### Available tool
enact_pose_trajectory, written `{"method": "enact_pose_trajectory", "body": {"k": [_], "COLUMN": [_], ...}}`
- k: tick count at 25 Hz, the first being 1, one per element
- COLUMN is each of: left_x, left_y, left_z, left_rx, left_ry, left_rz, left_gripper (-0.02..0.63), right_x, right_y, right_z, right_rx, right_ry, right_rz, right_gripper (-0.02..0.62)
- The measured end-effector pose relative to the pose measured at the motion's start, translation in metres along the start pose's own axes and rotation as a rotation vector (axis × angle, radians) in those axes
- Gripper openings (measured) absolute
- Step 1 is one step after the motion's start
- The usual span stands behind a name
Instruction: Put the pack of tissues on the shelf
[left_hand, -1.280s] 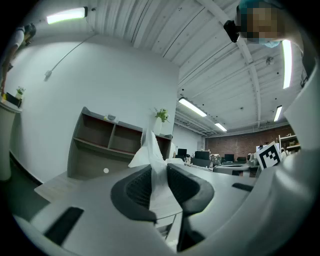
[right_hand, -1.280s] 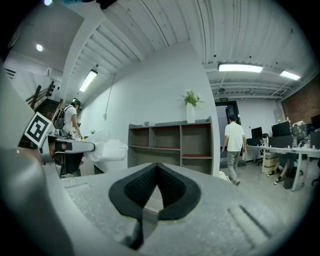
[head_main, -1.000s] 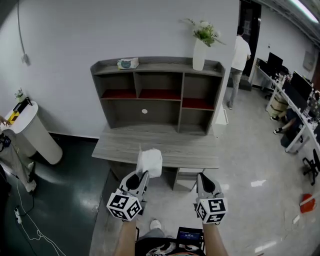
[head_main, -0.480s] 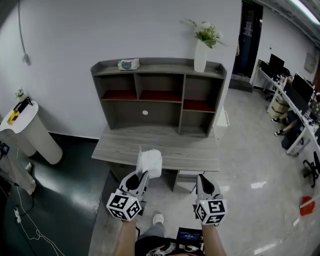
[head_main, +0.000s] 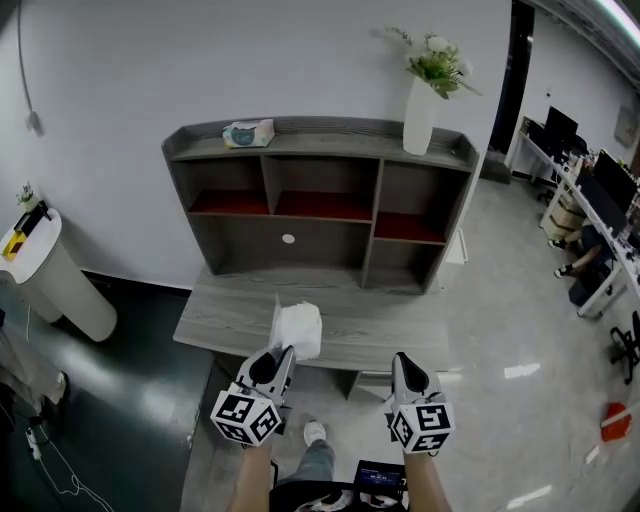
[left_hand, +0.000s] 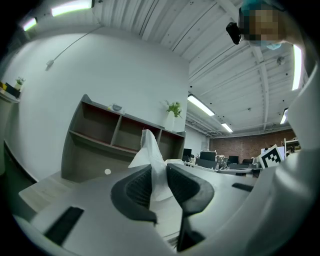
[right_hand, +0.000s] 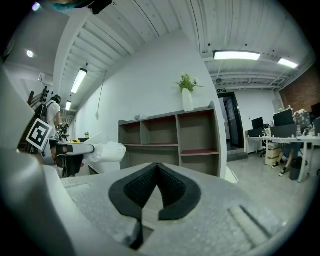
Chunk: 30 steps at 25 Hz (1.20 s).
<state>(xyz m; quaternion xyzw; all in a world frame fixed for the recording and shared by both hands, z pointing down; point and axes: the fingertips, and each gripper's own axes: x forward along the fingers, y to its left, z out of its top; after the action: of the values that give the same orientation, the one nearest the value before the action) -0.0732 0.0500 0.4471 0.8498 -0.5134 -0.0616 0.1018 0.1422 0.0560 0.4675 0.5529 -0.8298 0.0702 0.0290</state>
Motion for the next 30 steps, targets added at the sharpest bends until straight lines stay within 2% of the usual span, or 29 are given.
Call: {"method": "enact_pose_trajectory", "body": {"k": [9,15,20,30], "left_x": [0.132,0.191,0.216,0.226], "left_y": [0.079,0.125,0.136,0.134], "left_z": [0.040,0.056,0.054,0.058], "left_rx": [0.009,-0.006,-0.014,-0.002], "left_ry": [0.003,-0.002,0.008,-0.010], "left_rz": [-0.065,-0.100,-0.133,-0.136], "left_gripper": [0.075,0.075,0.075,0.074], "right_x": [0.147,0.212,0.236,0.241], "right_y": [-0.033,-0.045,-0.048,-0.047], "right_z": [0.020,0.032,0.029,0.032], "right_rx": [0.017,0.012,0.021,0.021], "right_ry": [0.033,0.039,0.041,0.013], "right_rz": [-0.049,-0.088,-0.105,-0.083], "right_gripper": [0.003,0.003,0.002,0.003]}}
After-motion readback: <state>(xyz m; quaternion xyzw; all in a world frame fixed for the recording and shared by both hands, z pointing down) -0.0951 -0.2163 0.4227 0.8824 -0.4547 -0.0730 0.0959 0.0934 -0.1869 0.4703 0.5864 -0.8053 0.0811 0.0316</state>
